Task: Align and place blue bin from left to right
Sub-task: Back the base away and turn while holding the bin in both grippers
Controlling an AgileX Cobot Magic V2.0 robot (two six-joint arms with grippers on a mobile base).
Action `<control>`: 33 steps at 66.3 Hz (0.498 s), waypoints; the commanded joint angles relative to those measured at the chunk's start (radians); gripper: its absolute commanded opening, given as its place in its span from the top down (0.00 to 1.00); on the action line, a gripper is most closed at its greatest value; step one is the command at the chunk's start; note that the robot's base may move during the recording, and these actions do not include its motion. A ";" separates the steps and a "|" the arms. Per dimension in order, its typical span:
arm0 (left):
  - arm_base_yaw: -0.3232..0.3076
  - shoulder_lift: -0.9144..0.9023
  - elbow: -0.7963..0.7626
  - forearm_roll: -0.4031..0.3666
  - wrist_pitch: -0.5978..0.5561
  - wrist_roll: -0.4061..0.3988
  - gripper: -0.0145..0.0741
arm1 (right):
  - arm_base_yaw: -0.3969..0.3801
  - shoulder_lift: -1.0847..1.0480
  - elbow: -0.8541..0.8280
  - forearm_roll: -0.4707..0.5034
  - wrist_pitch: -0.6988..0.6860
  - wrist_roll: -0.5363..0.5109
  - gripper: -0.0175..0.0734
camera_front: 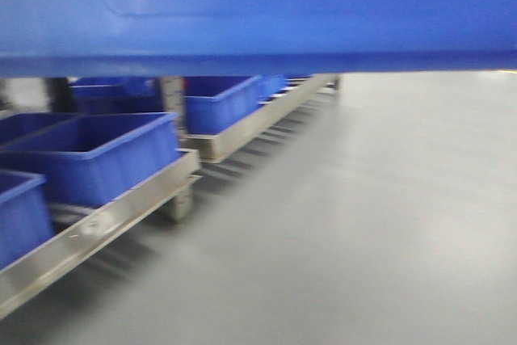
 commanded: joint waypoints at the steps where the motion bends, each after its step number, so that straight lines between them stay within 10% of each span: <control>1: -0.012 -0.006 -0.019 -0.048 -0.134 0.008 0.96 | 0.005 0.000 -0.016 -0.001 -0.148 -0.011 0.90; 33: -0.012 -0.006 -0.019 -0.048 -0.134 0.008 0.96 | 0.005 0.000 -0.016 -0.001 -0.148 -0.011 0.90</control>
